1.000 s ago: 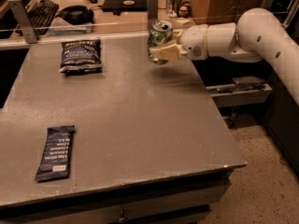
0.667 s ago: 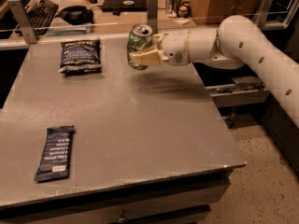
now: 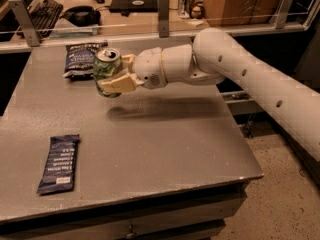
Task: Move green can near rxbar blueberry
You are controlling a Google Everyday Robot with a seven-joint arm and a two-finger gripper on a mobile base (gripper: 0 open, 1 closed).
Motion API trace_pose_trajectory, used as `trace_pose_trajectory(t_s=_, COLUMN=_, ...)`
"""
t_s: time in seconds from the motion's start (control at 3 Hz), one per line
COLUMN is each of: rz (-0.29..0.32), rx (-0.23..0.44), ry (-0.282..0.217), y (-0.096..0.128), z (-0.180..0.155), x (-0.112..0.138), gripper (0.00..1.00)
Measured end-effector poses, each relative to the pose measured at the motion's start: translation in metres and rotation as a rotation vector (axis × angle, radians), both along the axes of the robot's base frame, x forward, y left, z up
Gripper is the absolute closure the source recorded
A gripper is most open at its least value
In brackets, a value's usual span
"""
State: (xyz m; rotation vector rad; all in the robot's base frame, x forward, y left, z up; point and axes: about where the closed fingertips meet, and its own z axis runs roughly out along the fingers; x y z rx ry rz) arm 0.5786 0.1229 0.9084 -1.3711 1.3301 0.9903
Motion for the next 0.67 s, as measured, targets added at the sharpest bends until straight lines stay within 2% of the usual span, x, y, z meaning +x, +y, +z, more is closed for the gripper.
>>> trace_pose_trajectory(t_s=0.33, rz=0.070, rx=-0.056, ry=0.072, y=0.019, z=-0.024, x=-0.037, gripper=0.98)
trace_pose_trajectory(t_s=0.67, rz=0.105, rx=-0.083, ry=0.109, y=0.026, z=-0.032, x=-0.056, gripper=0.75)
